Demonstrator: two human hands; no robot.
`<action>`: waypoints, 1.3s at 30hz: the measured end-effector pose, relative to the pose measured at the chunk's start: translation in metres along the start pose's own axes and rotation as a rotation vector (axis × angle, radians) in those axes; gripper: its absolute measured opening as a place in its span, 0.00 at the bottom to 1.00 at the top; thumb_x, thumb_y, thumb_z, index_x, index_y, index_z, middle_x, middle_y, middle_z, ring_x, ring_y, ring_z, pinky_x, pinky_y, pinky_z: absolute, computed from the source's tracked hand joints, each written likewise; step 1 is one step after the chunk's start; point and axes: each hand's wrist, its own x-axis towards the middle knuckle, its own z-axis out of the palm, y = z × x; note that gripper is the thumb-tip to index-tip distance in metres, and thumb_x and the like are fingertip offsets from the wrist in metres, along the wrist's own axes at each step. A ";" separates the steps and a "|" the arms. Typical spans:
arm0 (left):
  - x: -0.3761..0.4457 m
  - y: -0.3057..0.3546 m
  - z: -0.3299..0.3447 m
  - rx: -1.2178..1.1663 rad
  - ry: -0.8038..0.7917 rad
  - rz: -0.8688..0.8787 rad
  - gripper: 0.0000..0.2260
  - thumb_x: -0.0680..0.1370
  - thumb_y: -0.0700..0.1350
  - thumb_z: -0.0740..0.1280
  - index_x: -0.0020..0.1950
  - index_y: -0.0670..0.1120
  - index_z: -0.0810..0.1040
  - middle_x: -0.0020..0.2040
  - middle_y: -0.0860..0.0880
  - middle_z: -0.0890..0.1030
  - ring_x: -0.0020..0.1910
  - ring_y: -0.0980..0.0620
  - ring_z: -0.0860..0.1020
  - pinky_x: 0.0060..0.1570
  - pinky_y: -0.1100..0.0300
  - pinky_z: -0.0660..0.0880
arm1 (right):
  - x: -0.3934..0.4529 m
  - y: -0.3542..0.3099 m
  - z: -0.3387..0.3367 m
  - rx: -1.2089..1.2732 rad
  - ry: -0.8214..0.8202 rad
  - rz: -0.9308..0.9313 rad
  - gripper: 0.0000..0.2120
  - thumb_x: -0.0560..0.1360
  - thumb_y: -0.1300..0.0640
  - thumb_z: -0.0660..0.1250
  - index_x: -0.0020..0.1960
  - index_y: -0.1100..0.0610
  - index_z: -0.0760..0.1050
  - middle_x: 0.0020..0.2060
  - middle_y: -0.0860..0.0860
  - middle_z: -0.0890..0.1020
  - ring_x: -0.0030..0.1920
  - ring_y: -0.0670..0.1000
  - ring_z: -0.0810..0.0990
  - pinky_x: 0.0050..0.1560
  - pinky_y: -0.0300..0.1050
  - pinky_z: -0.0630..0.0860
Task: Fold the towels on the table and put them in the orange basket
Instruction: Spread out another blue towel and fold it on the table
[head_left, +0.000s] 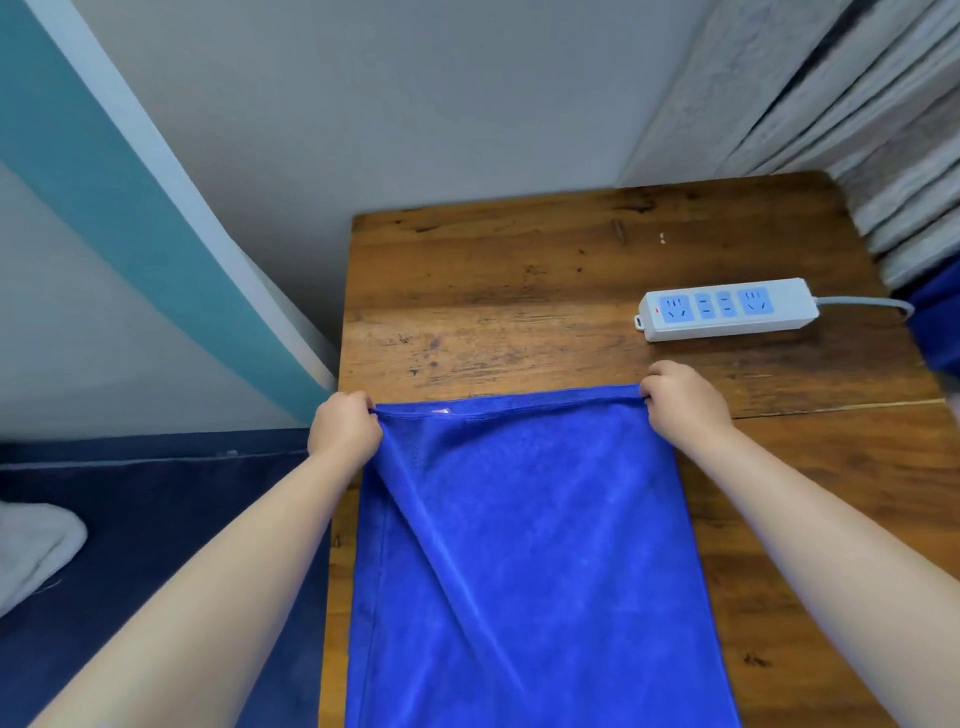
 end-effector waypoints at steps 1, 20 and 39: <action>0.003 0.001 0.001 -0.004 -0.025 0.024 0.10 0.77 0.37 0.58 0.54 0.38 0.77 0.57 0.39 0.76 0.57 0.40 0.73 0.49 0.53 0.71 | 0.002 0.001 0.001 0.006 -0.026 -0.017 0.11 0.75 0.64 0.63 0.55 0.60 0.77 0.62 0.55 0.74 0.62 0.55 0.72 0.55 0.46 0.73; 0.003 -0.011 -0.016 -0.251 -0.110 0.078 0.05 0.71 0.36 0.64 0.36 0.39 0.77 0.30 0.46 0.74 0.34 0.48 0.72 0.34 0.61 0.68 | 0.004 0.013 -0.031 0.553 -0.215 0.162 0.13 0.69 0.67 0.65 0.27 0.57 0.71 0.38 0.58 0.78 0.40 0.54 0.74 0.40 0.42 0.71; -0.106 -0.006 -0.113 -0.220 0.163 0.330 0.11 0.69 0.33 0.62 0.31 0.45 0.66 0.37 0.43 0.74 0.38 0.46 0.71 0.36 0.58 0.66 | -0.127 0.006 -0.121 0.445 0.038 0.047 0.13 0.68 0.67 0.66 0.28 0.56 0.68 0.33 0.55 0.76 0.37 0.52 0.72 0.31 0.40 0.66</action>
